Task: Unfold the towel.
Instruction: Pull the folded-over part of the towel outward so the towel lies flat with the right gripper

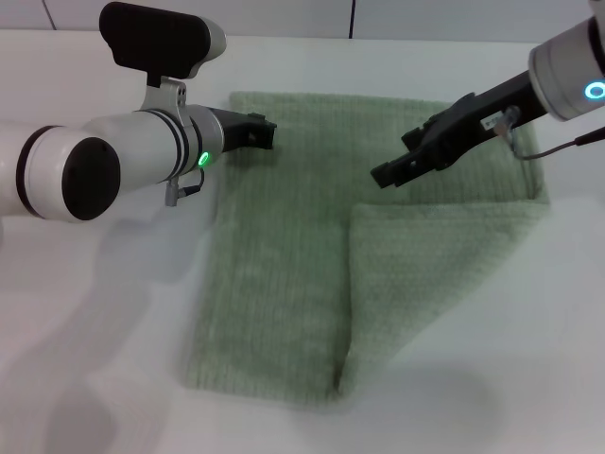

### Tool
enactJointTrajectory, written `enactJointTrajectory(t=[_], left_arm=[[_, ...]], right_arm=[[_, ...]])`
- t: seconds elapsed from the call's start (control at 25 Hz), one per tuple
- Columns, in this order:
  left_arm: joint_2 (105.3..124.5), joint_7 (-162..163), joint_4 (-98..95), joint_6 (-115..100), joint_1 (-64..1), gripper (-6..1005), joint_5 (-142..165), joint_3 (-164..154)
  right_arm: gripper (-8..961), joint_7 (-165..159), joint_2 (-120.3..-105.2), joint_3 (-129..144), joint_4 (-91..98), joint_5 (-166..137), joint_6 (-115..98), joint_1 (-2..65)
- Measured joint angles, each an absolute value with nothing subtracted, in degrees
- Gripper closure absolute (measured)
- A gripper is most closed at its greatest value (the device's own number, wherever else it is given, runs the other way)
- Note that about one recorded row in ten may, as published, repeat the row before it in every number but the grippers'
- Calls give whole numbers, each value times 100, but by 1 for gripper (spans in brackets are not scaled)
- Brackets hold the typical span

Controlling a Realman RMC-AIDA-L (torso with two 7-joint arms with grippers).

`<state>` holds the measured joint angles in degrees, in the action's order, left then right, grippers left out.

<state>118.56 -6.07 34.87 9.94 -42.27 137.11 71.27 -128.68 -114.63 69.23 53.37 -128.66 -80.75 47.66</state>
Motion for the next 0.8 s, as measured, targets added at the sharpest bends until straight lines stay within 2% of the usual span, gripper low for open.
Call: enactJointTrajectory(t=[0.8], left_arm=[[11863,-606,3341,1010,-4271,1001,13711,7083]], right_arm=[[147,-12764,-11734,6916,4830,-13327,-7878,5068]])
